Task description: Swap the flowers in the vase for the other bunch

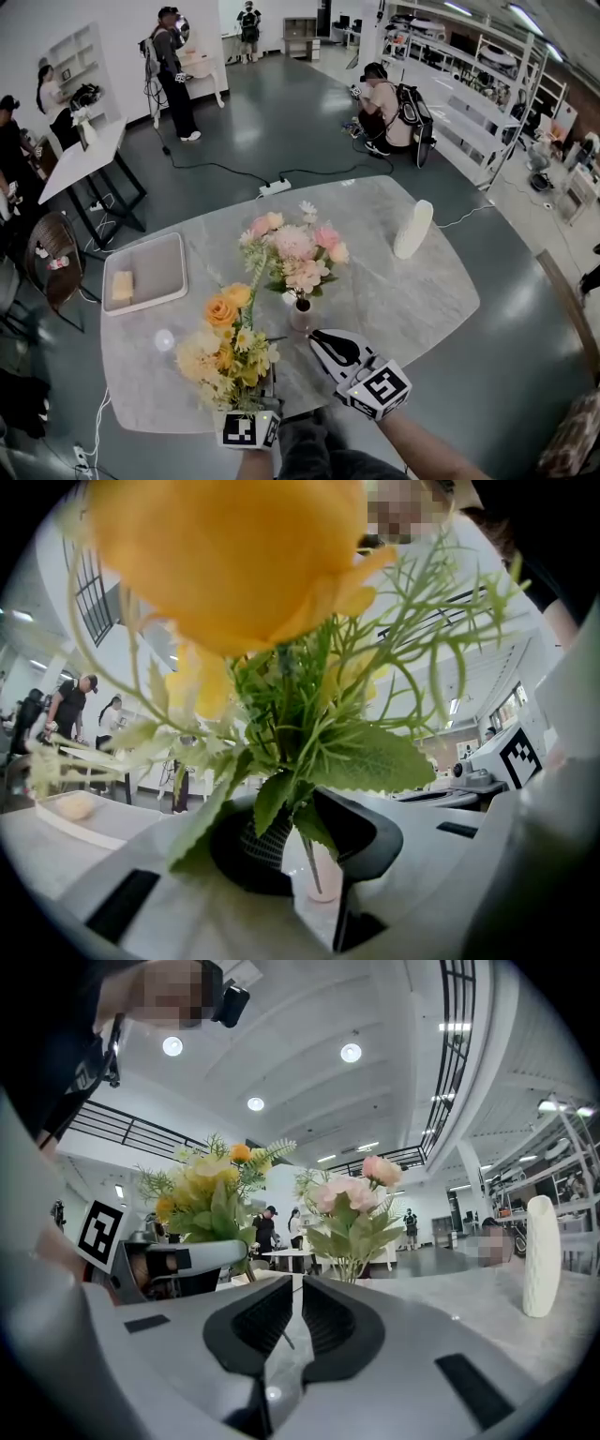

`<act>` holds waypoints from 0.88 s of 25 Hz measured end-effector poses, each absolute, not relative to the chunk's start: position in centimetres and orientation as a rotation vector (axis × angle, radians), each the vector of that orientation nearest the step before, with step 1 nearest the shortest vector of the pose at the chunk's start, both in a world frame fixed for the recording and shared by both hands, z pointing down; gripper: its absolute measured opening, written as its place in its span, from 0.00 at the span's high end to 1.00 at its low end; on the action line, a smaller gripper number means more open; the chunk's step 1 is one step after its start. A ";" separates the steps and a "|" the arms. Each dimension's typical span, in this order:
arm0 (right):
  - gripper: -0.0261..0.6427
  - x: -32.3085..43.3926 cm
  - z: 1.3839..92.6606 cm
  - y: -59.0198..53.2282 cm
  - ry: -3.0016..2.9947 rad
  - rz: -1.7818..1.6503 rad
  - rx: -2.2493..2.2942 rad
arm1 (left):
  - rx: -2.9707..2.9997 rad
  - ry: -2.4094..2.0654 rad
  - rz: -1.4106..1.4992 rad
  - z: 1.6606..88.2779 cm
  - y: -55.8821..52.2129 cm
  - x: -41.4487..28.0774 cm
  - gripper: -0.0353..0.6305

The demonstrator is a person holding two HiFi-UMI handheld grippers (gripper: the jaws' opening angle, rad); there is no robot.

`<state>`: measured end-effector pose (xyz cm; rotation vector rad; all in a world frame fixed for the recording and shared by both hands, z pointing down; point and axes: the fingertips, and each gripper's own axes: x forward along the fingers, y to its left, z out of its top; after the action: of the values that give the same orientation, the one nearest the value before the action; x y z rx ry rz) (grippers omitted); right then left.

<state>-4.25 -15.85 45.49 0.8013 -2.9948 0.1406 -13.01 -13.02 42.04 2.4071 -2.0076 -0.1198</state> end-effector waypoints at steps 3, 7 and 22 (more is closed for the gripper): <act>0.90 -4.2 45.0 -14.8 -2.993 0.134 0.785 | 2.407 -1.998 -0.111 41.9 -12.0 -12.6 0.82; 0.91 -3.6 45.1 -13.2 -2.990 0.139 0.778 | 2.410 -1.992 -0.102 42.4 -10.3 -11.6 0.82; 0.91 -1.6 43.5 -8.9 -2.996 0.167 0.773 | 2.390 -1.983 -0.092 42.0 -5.4 -9.7 0.82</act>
<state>-1.62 -8.94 43.52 0.7726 -2.9964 0.1670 -9.73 -5.42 42.02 2.3896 -1.9834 -0.0917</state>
